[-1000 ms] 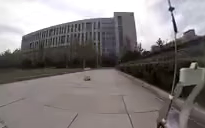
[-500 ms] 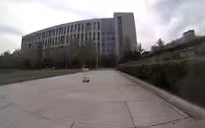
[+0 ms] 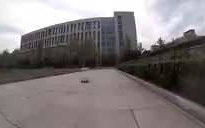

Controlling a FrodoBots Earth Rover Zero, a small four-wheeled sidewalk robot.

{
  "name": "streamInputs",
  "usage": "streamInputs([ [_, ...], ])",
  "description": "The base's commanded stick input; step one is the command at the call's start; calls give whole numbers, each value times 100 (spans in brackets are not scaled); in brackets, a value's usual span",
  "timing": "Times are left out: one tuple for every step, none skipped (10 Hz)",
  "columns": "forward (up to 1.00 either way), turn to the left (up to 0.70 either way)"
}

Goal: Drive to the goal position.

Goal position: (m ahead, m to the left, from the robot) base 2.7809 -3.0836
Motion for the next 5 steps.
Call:
streamInputs([
  [70, 0],
  [70, 0],
  [70, 0],
  [70, 0],
  [70, 0],
])
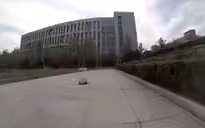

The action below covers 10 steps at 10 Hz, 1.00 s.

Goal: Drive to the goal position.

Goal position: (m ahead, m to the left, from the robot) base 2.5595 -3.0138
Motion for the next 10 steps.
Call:
streamInputs([
  [70, 0],
  [70, 0],
  [70, 0],
  [70, 0],
  [70, 0],
  [70, 0],
  [70, 0],
  [70, 0],
  [70, 0],
  [70, 0],
])
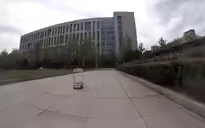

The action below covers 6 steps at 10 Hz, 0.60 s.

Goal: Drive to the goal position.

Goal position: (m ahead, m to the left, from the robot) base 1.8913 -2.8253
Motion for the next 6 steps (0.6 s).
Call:
streamInputs([
  [70, 0],
  [70, 0],
  [70, 0],
  [70, 0],
  [70, 0],
  [70, 0],
])
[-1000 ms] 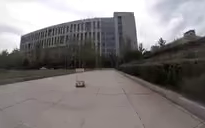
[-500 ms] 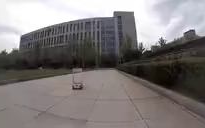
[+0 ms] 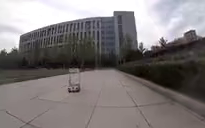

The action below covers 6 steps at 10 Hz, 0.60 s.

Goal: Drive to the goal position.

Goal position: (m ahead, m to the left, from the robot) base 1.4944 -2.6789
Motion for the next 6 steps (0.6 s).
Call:
streamInputs([
  [70, -20],
  [70, -27],
  [70, -27],
  [70, -27],
  [70, -27],
  [70, -27],
])
